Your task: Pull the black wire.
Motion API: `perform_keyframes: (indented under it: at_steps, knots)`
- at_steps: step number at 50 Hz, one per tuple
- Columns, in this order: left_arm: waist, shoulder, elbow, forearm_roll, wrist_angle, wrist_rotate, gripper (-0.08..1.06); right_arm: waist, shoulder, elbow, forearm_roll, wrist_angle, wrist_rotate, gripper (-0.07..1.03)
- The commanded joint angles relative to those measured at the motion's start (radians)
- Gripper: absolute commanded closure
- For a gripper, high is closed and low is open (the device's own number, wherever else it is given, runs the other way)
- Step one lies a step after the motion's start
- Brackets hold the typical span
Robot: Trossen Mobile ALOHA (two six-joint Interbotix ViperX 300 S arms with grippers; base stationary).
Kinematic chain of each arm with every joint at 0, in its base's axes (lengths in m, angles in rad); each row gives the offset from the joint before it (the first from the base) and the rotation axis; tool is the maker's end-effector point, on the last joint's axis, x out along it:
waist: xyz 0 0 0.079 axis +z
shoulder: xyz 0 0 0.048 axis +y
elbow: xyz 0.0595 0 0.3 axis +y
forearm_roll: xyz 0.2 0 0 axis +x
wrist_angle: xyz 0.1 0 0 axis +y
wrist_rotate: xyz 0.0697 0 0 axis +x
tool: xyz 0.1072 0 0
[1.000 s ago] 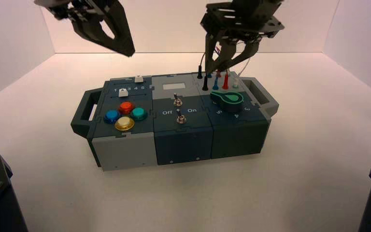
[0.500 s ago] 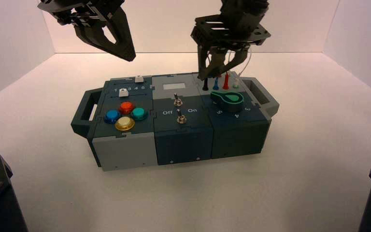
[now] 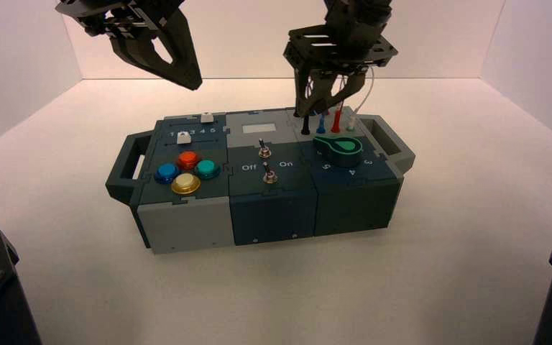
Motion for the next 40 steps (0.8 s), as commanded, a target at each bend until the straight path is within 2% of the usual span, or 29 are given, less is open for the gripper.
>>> perform_keyframes:
  at_steps: [1, 40]
  knots:
    - [-0.003, -0.012, -0.023, -0.002, -0.005, 0.003, 1.01, -0.012, -0.005, -0.026, -0.006, -0.003, 0.000, 0.53]
    - [-0.003, -0.021, -0.025, 0.000, -0.005, 0.003, 1.01, -0.012, 0.084, -0.057, -0.006, 0.005, 0.000, 0.55]
